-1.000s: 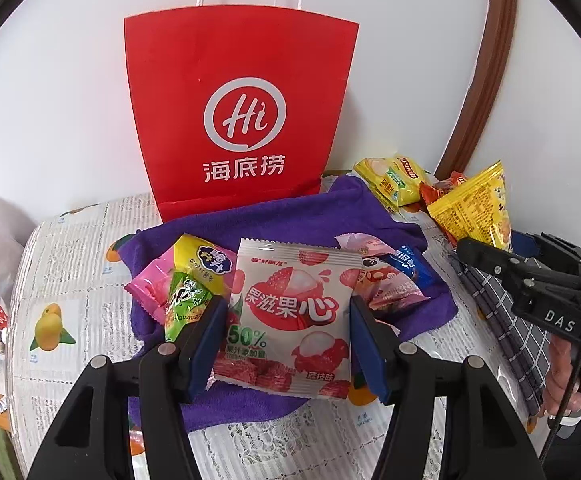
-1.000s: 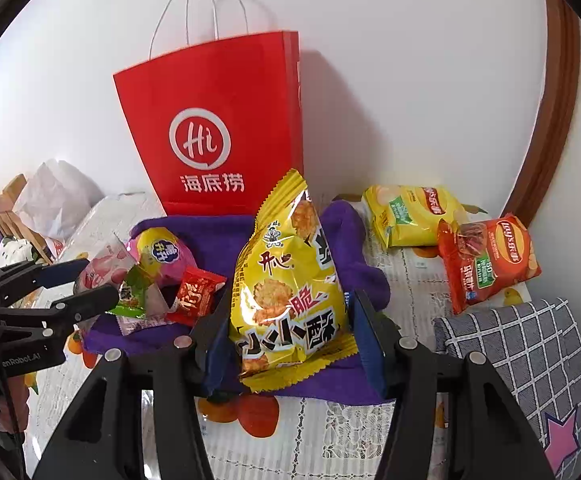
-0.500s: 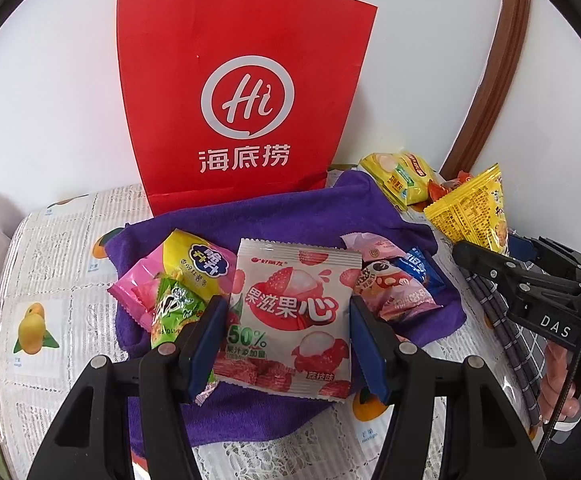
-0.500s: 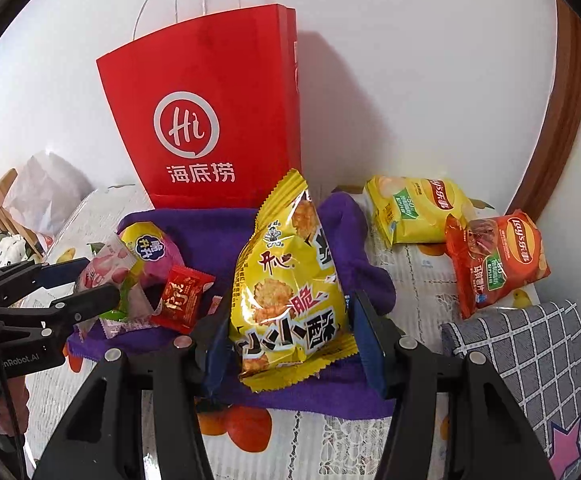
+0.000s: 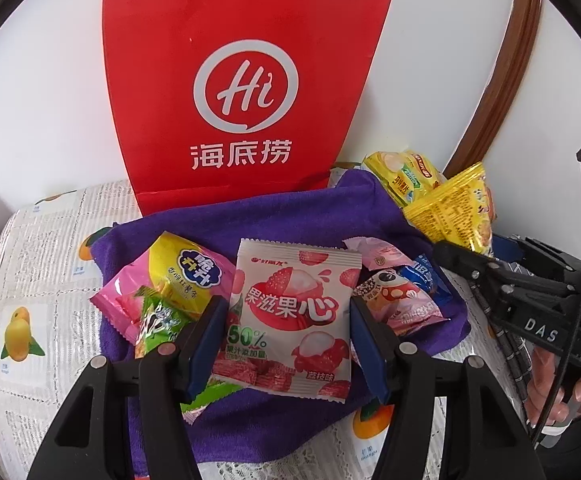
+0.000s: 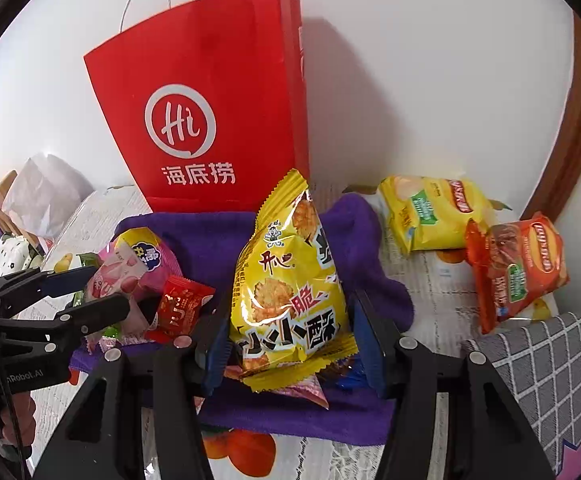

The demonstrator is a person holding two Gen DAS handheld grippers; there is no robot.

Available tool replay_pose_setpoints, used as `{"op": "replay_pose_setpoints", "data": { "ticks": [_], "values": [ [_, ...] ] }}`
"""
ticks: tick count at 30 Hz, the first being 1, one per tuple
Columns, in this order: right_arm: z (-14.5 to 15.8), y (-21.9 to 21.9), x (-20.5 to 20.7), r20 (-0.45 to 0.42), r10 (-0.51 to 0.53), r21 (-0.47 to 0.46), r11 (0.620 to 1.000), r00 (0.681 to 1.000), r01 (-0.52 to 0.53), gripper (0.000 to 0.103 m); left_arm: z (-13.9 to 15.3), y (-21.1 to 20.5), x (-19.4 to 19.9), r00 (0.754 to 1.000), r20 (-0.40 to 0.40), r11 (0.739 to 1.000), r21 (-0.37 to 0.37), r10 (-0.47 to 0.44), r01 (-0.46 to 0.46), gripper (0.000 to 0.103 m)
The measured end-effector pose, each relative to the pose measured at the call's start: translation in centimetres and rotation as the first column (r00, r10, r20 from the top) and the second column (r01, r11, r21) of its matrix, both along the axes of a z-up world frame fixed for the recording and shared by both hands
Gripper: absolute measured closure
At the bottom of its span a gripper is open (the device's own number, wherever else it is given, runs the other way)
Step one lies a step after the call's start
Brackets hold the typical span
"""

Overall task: Organize snacks
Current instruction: 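Open the right gripper to drop the yellow bag while the left drops the lychee packet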

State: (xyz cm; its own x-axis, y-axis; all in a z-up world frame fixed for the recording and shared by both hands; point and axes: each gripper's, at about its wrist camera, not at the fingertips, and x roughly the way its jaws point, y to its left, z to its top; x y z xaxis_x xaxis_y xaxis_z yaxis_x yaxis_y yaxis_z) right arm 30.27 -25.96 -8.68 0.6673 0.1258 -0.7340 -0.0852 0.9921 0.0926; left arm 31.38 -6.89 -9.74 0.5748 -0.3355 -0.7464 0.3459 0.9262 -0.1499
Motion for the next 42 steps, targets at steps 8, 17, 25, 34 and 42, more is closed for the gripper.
{"op": "replay_pose_setpoints", "data": {
  "ticks": [8, 17, 25, 34, 42],
  "values": [
    [-2.6, 0.8, 1.8, -0.063, 0.028, 0.016, 1.0, 0.998, -0.027, 0.048, -0.9, -0.7, 1.6, 0.999, -0.034, 1.0, 0.004, 0.008, -0.008, 0.044],
    [-5.2, 1.1, 3.4, -0.139, 0.027, -0.007, 1.0, 0.99, -0.028, 0.048, -2.3, -0.9, 2.6, 0.998, -0.055, 1.0, 0.022, 0.021, -0.02, 0.043],
    [-5.4, 0.9, 3.5, -0.15, 0.033, -0.011, 0.999, 0.988, -0.036, 0.047, -2.9, -1.7, 3.1, 0.998, -0.061, 0.999, 0.045, 0.019, -0.016, 0.043],
    [-3.6, 0.8, 2.0, -0.114, 0.035, 0.001, 0.999, 0.993, -0.035, 0.047, -2.8, -1.8, 3.5, 0.997, -0.065, 0.998, 0.05, 0.044, -0.041, 0.032],
    [-2.7, 0.7, 0.5, -0.106, 0.03, 0.005, 1.0, 0.994, -0.03, 0.047, -1.6, -0.6, 2.8, 0.996, -0.054, 0.997, 0.03, 0.068, -0.067, 0.026]
  ]
}}
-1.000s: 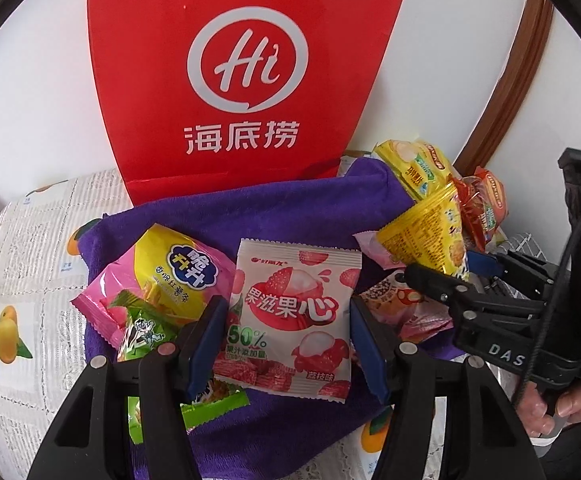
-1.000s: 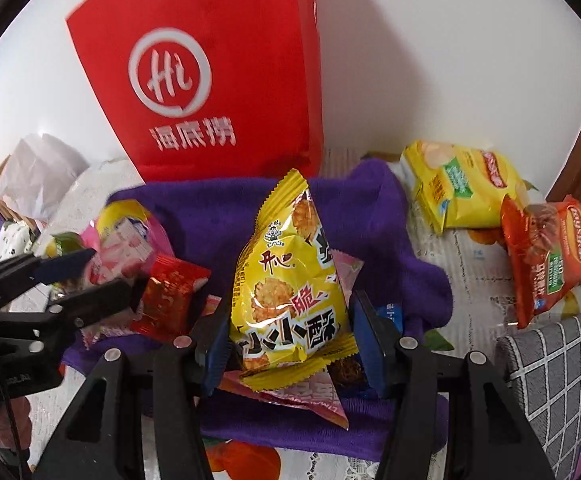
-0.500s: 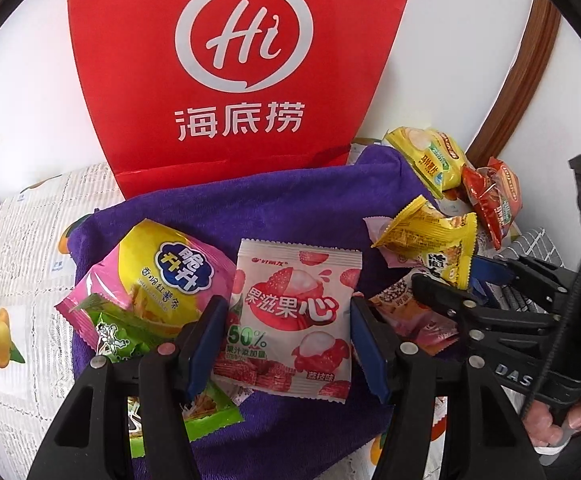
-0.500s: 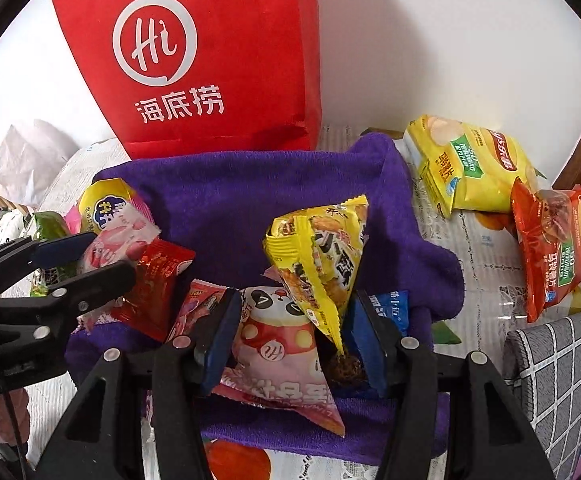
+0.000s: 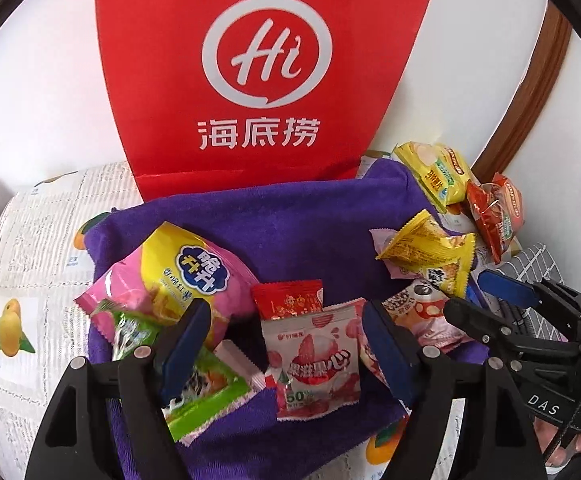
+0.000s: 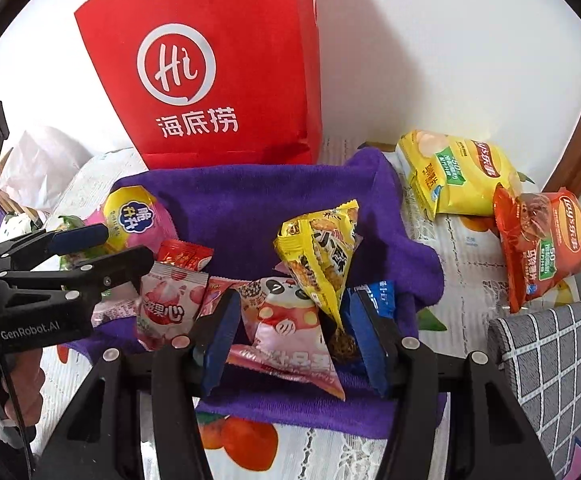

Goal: Organize snacks

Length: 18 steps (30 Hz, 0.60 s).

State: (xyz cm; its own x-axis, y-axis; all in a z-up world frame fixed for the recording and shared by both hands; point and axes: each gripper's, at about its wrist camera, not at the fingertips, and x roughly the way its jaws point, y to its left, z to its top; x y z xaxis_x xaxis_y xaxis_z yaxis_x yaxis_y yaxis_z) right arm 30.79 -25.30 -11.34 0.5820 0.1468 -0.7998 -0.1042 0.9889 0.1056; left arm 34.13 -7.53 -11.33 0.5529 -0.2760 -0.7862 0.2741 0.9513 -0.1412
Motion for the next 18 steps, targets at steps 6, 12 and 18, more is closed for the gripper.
{"op": "replay_pose_setpoints", "data": {
  "ticks": [6, 12, 18],
  "values": [
    [2.3, 0.0, -2.4, 0.033, -0.021, 0.002, 1.0, 0.999, 0.021, 0.047, 2.1, 0.3, -2.5, 0.999, 0.04, 1.0, 0.028, 0.002, -0.003, 0.026],
    [5.8, -0.1, -6.9, 0.079, -0.073, -0.027, 0.997, 0.994, 0.076, 0.043, 4.6, 1.7, -6.8, 0.997, 0.076, 1.0, -0.004, 0.019, -0.019, 0.026],
    [9.0, -0.3, -12.7, 0.131, -0.111, -0.04, 0.992, 0.985, 0.117, 0.037, 7.7, 2.9, -12.3, 0.992, 0.122, 0.999, -0.013, 0.037, -0.036, 0.026]
  ]
}}
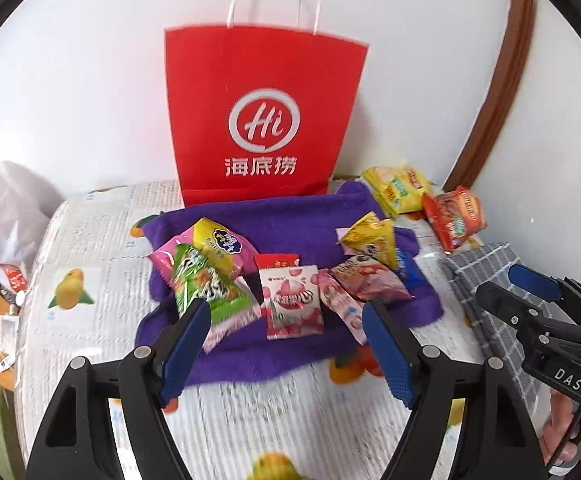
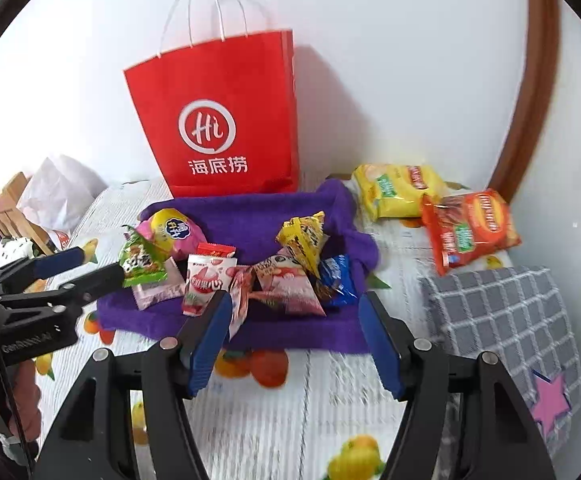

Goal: Organize snacks

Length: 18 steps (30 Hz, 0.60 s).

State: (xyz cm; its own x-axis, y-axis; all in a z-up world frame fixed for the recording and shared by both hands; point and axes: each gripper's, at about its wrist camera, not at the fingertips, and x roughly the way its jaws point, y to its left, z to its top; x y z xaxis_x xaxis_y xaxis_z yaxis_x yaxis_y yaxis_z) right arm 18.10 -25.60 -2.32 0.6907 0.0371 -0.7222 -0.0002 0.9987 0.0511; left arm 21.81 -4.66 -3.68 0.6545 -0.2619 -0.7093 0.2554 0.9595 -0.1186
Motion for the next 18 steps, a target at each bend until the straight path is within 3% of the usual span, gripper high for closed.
{"op": "replay_pose_setpoints", "data": {
  "ticks": [5, 8, 12, 15, 18],
  "values": [
    [1.9, -0.3, -4.7, 0.023, -0.029, 0.01, 1.0, 0.999, 0.029, 0.036, 1.7, 0.5, -4.7, 0.999, 0.036, 1.0, 0.009, 0.007, -0.008, 0.026],
    [2.6, -0.5, -7.5, 0.04, -0.043, 0.001, 0.999, 0.998, 0.043, 0.036, 2.4, 1.0, -7.4, 0.999, 0.052, 1.0, 0.008, 0.015, -0.016, 0.02],
    [2.9, -0.7, -10.7, 0.055, -0.065, -0.004, 0.998, 0.996, 0.065, 0.016, 2.8, 1.2, -10.6, 0.997, 0.072, 0.999, 0.021, 0.023, -0.024, 0.013],
    [3.1, -0.5, -12.6, 0.059, -0.091, -0.027, 0.995, 0.994, 0.092, 0.01, 2.9, 1.5, -12.5, 0.996, 0.087, 0.999, 0.019, 0.03, -0.032, 0.007],
    [3.2, -0.4, -14.1, 0.059, -0.124, -0.048, 0.991, 0.991, 0.127, 0.01, 3.0, 1.9, -14.1, 0.995, 0.093, 0.999, 0.005, 0.041, -0.042, 0.005]
  ]
}}
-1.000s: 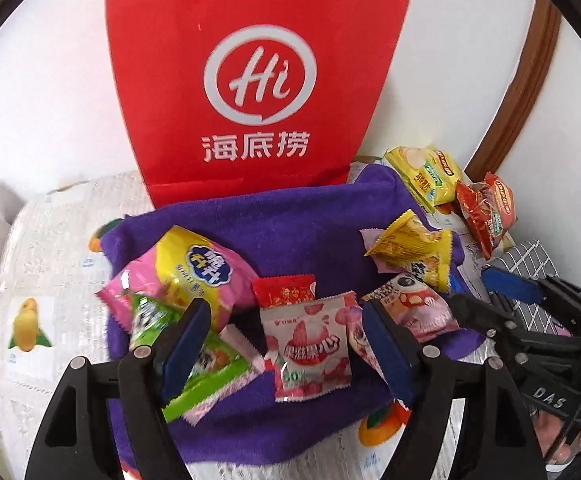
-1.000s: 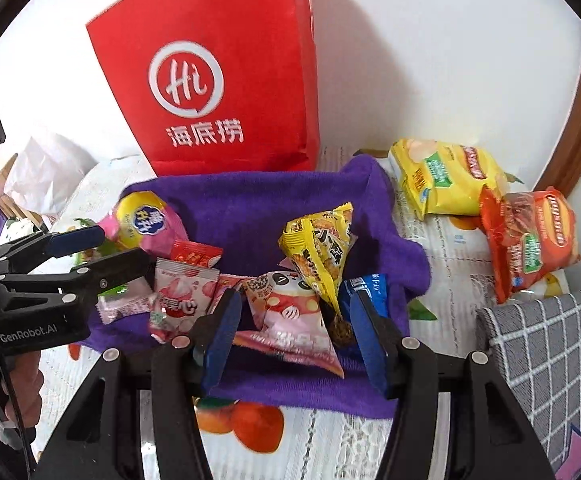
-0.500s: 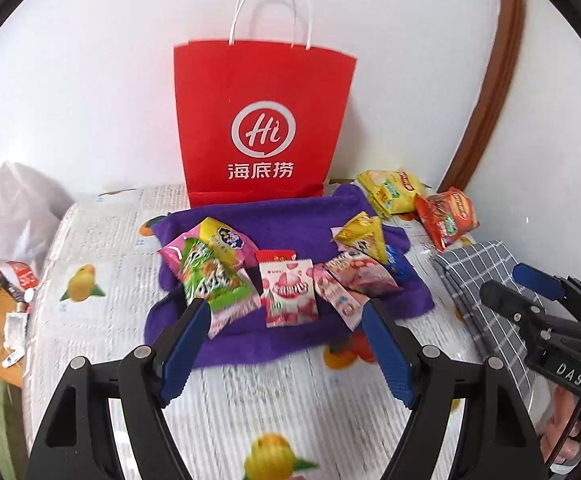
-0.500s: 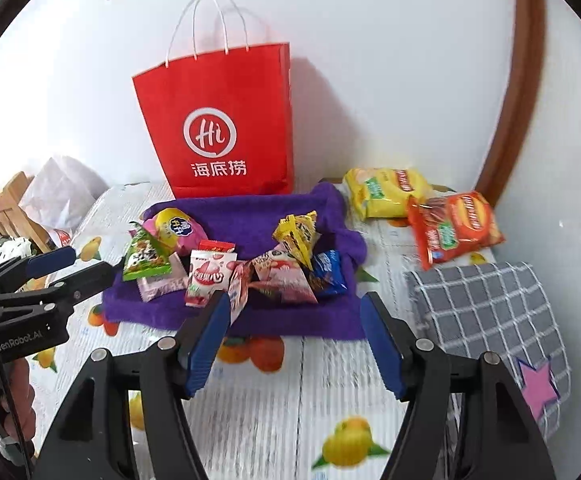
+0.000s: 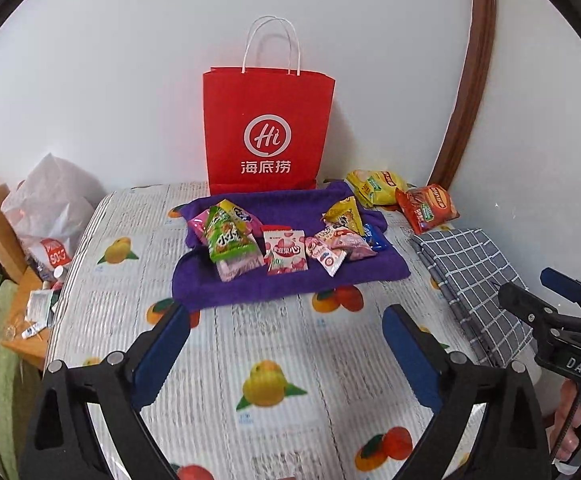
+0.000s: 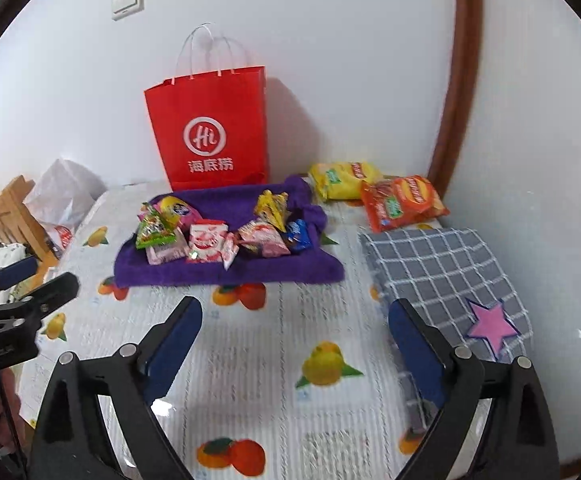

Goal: Organize snacks

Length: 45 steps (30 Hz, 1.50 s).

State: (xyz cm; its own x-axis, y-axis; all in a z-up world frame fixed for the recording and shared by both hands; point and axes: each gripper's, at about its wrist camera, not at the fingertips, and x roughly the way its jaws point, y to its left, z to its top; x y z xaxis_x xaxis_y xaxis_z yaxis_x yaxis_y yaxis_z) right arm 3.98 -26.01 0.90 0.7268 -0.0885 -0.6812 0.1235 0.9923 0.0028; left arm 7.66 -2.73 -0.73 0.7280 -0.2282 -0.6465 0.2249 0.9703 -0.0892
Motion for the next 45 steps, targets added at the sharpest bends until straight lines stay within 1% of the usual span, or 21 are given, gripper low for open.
{"op": "replay_pose_setpoints", "data": {
  "ticks": [6, 13, 21, 45],
  "values": [
    [0.2, 0.0, -2.2, 0.011, -0.017, 0.007, 1.0, 1.0, 0.017, 0.009, 0.0, 0.4, -2.2, 1.0, 0.013, 1.0, 0.009, 0.013, -0.013, 0.005],
    [0.2, 0.4, -3.7, 0.017, -0.017, -0.001, 1.0, 1.0, 0.017, 0.009, 0.4, 0.4, -3.6, 0.999, 0.035, 1.0, 0.006, 0.003, -0.003, 0.005],
    [-0.2, 0.7, -4.2, 0.011, -0.017, -0.004, 1.0, 1.0, 0.017, 0.009, -0.3, 0.3, -3.7, 1.0, 0.022, 1.0, -0.001, 0.001, -0.001, 0.005],
    [0.3, 1.7, -4.4, 0.022, -0.013, 0.001, 1.0, 1.0, 0.013, 0.009, -0.2, 2.1, -3.7, 0.999, 0.016, 0.999, -0.03, 0.028, -0.028, 0.005]
  ]
}}
